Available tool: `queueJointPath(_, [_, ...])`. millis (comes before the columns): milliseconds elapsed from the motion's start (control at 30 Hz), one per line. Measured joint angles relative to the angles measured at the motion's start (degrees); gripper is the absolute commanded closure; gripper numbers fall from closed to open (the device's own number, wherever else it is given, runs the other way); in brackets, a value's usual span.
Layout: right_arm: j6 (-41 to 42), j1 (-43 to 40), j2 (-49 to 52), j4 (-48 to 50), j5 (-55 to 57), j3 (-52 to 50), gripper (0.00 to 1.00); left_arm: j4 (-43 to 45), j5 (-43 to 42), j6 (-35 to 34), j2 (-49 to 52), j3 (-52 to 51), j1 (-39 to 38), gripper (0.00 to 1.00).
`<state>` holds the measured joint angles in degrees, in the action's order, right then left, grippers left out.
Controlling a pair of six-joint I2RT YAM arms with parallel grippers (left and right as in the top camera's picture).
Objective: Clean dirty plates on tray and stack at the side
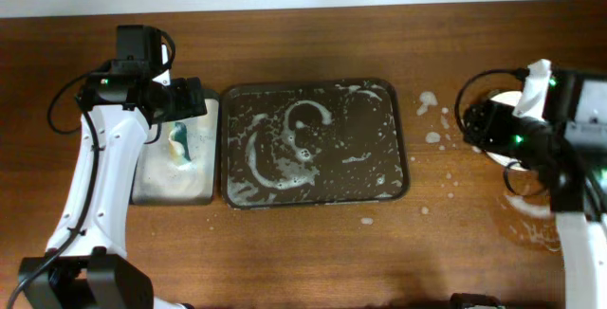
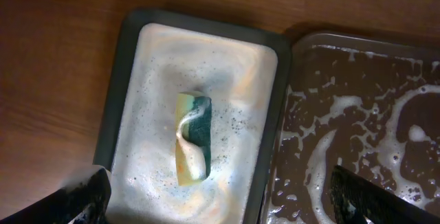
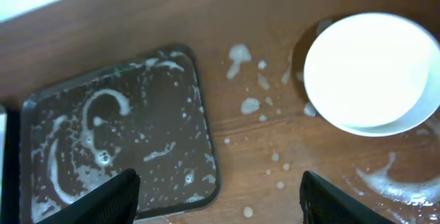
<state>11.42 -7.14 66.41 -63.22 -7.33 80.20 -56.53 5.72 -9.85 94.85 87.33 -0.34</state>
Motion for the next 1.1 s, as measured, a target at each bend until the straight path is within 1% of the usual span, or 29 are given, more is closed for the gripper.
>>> queueJointPath(33, [-0.8, 0.0, -2.2, -0.1, 0.0, 0.0, 0.22, 0.0, 0.0, 0.0, 0.0, 0.0, 0.0, 0.01])
queueJointPath(67, [-1.1, 0.0, -3.9, -0.5, 0.0, 0.0, 0.02, 0.0, 0.0, 0.0, 0.0, 0.0, 0.0, 0.01])
queueJointPath(133, [-1.5, 0.0, -9.1, -3.3, -1.3, 0.0, 0.02, 0.0, 0.0, 0.0, 0.0, 0.0, 0.0, 0.01])
queueJointPath(167, [-1.5, 0.0, -10.9, -6.5, -3.0, 0.2, 0.02, 0.0, 0.0, 0.0, 0.0, 0.0, 0.0, 0.01])
queueJointPath(233, [-1.6, 0.0, -11.8, -12.2, -5.5, 0.3, 0.02, 0.0, -0.3, 0.0, 0.0, 0.0, 0.0, 0.01])
queueJointPath(300, [-1.6, 0.0, -11.6, -13.8, -5.6, 0.3, 0.02, 0.0, -0.4, 0.0, 0.0, 0.0, 0.0, 0.01])
queueJointPath(367, [-2.2, 0.0, -12.0, -12.4, -4.3, 0.3, 0.02, 0.0, -0.4, 0.0, 0.0, 0.0, 0.0, 0.01])
queueJointPath(433, [-4.7, 0.0, -13.6, -7.7, -4.2, 0.0, 0.02, 0.0, -0.4, 0.0, 0.0, 0.0, 0.0, 0.01])
queueJointPath(467, [-6.4, 0.0, -15.0, -3.7, -4.2, -0.5, 0.01, 0.0, -0.4, 0.0, 0.0, 0.0, 0.0, 0.01])
queueJointPath(533, [-9.1, 0.0, -21.2, 4.9, -4.1, -4.8, 0.02, 0.0, -0.4, 0.0, 0.0, 0.0, 0.0, 0.01])
queueJointPath(567, [-9.8, 0.0, -26.3, 12.5, -4.0, -11.4, 0.01, -0.2, -0.5, 0.0, 0.0, 0.0, 0.0, 0.01])
queueJointPath(633, [-10.5, 0.1, -38.5, 25.0, -3.7, -28.3, 0.02, 0.1, -0.7, 0.0, 0.0, 0.1, 0.0, 0.01])
queueJointPath(667, [-10.6, 0.1, -44.4, 31.6, -3.8, -39.0, 0.02, 0.0, -0.8, 0.0, 0.0, 0.1, 0.0, 0.01])
queueJointPath(700, [-10.6, 0.1, -47.4, 40.8, -4.3, -46.0, 0.02, 0.0, -0.8, 0.0, 0.0, 0.1, 0.0, 0.01])
queueJointPath(733, [-10.8, 0.5, -52.5, 47.6, -4.8, -54.9, 0.02, -0.1, -0.8, 0.0, 0.0, 0.1, 0.0, 0.01])
queueJointPath(767, [-10.8, 1.4, -55.1, 50.4, -4.9, -60.6, 0.02, 0.0, -0.8, 0.0, 0.0, 0.1, 0.0, 0.01])
queueJointPath(800, [-10.9, 2.2, -56.9, 54.6, -4.9, -63.7, 0.02, 0.1, -0.8, 0.0, 0.0, 0.1, 0.0, 0.01])
queueJointPath(867, [-11.1, 3.6, -61.6, 57.7, -5.1, -68.3, 0.02, 0.0, -0.9, 0.0, 0.0, 0.1, 0.0, 0.01])
queueJointPath(967, [-11.3, 4.0, -65.3, 61.3, -5.1, -73.3, 0.02, 0.0, -0.8, 0.0, 0.0, 0.1, 0.0, 0.01])
queueJointPath(1033, [-11.2, 4.2, -65.6, 65.0, -5.1, -76.5, 0.02, 0.0, -0.8, 0.0, 0.0, 0.1, 0.0, 0.01])
queueJointPath(1100, [-11.3, 5.2, -65.6, 65.5, -5.1, -78.4, 0.02, 0.0, -0.8, 0.0, 0.0, 0.1, 0.0, 0.01])
